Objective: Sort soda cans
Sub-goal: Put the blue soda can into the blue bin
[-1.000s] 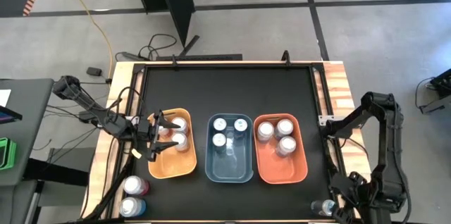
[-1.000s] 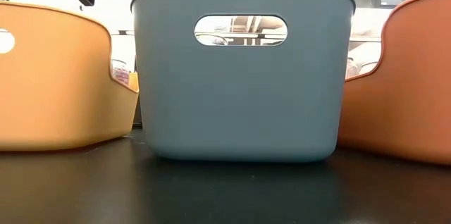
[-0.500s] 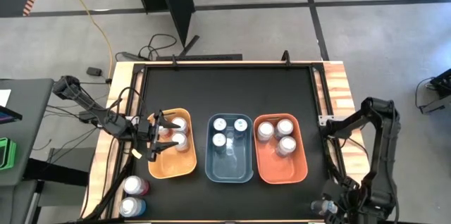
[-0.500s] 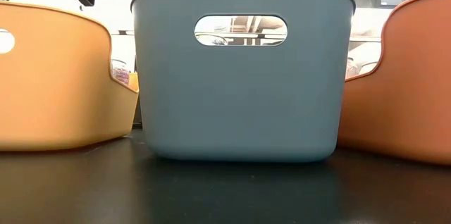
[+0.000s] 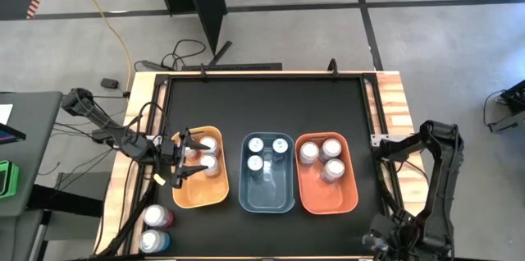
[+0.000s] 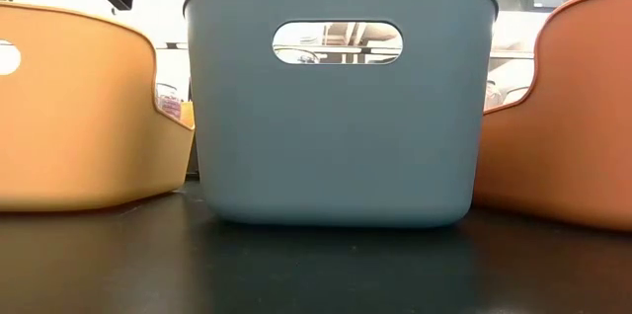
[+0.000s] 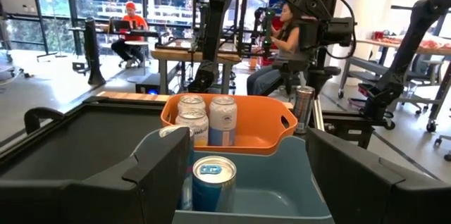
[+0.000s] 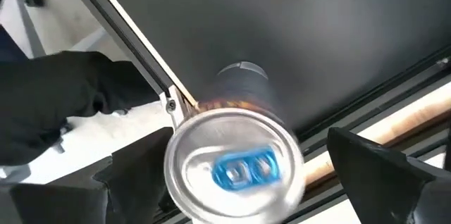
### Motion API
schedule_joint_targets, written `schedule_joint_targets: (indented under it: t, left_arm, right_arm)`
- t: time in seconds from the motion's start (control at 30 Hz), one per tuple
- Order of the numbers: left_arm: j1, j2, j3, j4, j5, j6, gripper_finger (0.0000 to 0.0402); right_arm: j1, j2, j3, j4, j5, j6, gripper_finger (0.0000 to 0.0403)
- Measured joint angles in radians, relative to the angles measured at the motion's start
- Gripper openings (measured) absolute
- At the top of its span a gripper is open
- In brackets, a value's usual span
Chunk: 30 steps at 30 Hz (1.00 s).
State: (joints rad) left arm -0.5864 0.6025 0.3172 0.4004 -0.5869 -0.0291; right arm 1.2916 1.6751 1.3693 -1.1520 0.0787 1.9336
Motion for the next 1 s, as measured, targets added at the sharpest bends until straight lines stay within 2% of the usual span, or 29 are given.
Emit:
schedule_joint_targets:
  t: [0.17,0.27,0.37,0.57,0.8,1.0]
  left_arm:
    - [0.000,0.000,0.000,-0.001,0.000,0.009,0.0277]
    - [0.000,0.000,0.000,-0.001,0.000,0.010,0.0277]
    - [0.000,0.000,0.000,-0.008,0.000,0.010,0.0277]
    - [0.000,0.000,0.000,-0.030,0.000,0.010,0.0277]
    - [0.000,0.000,0.000,-0.046,0.000,0.025,0.0277]
    - [0.000,-0.001,0.000,-0.045,0.001,0.034,0.0277]
  right_arm:
    - [-0.027,0.038,0.000,0.026,-0.023,-0.060,0.0384]
    - [-0.047,0.058,0.000,0.045,-0.069,-0.099,0.0367]
    - [-0.062,0.068,0.000,0.048,-0.093,-0.125,0.0331]
    - [-0.091,0.064,0.000,0.051,-0.097,-0.164,0.0230]
    - [-0.149,0.065,0.028,0.014,-0.130,-0.253,0.0229]
    - [-0.220,0.065,0.174,-0.146,-0.131,-0.359,0.0229]
